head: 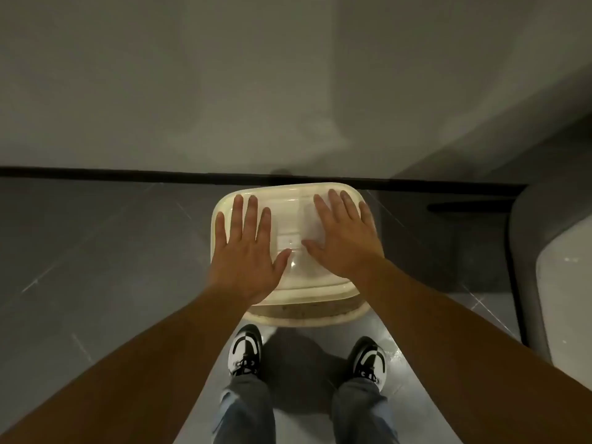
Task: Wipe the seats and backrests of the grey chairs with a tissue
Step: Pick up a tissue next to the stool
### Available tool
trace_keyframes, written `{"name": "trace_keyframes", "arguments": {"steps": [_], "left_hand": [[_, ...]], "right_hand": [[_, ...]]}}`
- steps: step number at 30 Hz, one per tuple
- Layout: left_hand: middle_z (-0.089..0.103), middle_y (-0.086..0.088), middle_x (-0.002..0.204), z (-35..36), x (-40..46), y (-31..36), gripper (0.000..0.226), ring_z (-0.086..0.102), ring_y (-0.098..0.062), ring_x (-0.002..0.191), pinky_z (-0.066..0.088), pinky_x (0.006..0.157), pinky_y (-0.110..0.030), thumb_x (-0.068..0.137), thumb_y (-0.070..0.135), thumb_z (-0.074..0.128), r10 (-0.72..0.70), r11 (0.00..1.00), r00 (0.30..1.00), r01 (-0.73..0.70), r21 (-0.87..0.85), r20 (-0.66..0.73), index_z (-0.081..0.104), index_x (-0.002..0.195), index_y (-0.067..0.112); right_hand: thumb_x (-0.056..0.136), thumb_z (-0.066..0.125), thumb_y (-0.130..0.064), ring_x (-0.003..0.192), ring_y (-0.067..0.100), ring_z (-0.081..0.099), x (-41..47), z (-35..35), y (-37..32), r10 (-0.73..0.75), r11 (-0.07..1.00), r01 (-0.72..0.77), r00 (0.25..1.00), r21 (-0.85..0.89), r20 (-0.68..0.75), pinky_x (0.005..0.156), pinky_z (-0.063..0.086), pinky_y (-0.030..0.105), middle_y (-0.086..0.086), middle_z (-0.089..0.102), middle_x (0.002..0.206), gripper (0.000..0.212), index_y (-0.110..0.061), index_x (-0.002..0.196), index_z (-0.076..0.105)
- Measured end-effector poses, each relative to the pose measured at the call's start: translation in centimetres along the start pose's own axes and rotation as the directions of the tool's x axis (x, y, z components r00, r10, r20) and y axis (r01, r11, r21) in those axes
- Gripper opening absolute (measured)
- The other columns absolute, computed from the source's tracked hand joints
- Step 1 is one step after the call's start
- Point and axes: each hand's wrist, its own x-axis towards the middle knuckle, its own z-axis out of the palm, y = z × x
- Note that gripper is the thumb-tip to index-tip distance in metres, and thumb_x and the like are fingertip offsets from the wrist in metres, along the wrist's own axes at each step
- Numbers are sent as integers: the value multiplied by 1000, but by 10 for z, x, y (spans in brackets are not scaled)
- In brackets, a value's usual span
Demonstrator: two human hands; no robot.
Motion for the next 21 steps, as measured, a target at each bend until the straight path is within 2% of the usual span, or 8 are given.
{"name": "trace_keyframes", "arguments": {"steps": [5,10,13,16,18,19,21], "left_hand": [[-14,-11,159,48,21,-3,84,-20,-32,142,1,114,-57,89,71,0,4,1000,1000,-4,0,-4,-3,152,14],[-19,-10,158,71,30,2,85,-21,-30,143,1,115,-56,89,74,6,12,995,1000,-13,-95,-12,-12,151,18],[-14,-9,159,75,30,0,84,-16,-30,144,4,115,-57,90,73,12,29,992,998,-35,-122,-50,-7,152,20],[-16,-8,158,73,29,-2,85,-17,-30,144,4,114,-57,89,74,10,40,992,999,-44,-118,-34,-10,151,20],[-21,-8,157,68,28,-1,86,-20,-30,143,2,115,-57,88,75,5,45,994,999,-46,-99,-7,-15,150,21],[-24,-7,157,66,27,-1,86,-22,-29,142,1,115,-56,87,76,2,46,995,999,-45,-94,5,-17,149,21],[-28,-7,155,62,27,-3,86,-25,-29,141,0,114,-56,85,76,-2,49,995,999,-47,-86,23,-21,148,22]], "right_hand": [[88,10,-81,152,31,-12,22,38,-2,20,997,-30,990,-69,-136,121,-2,56,4,-12,166,84,-34,156,-6],[87,9,-85,152,34,-8,28,54,-4,-6,998,-12,964,-69,-267,120,0,60,6,-5,167,86,-36,158,4],[95,9,-75,152,31,-12,27,56,-5,-74,994,49,964,-100,-257,121,-4,55,7,-8,166,77,-32,158,3],[102,9,-60,152,27,-15,24,56,-7,-119,991,103,968,-81,-220,121,-10,47,5,-9,167,65,-29,158,1],[104,15,-53,153,28,-5,22,53,-7,-108,994,101,968,-45,-225,120,-9,45,5,2,167,60,-26,158,10],[105,23,-49,152,29,7,19,52,-8,-107,994,105,963,-20,-249,120,-5,44,6,14,165,57,-24,156,21],[103,44,-39,141,32,37,14,50,-10,-112,991,129,933,26,-343,118,13,44,8,45,150,45,-19,143,47]]}}
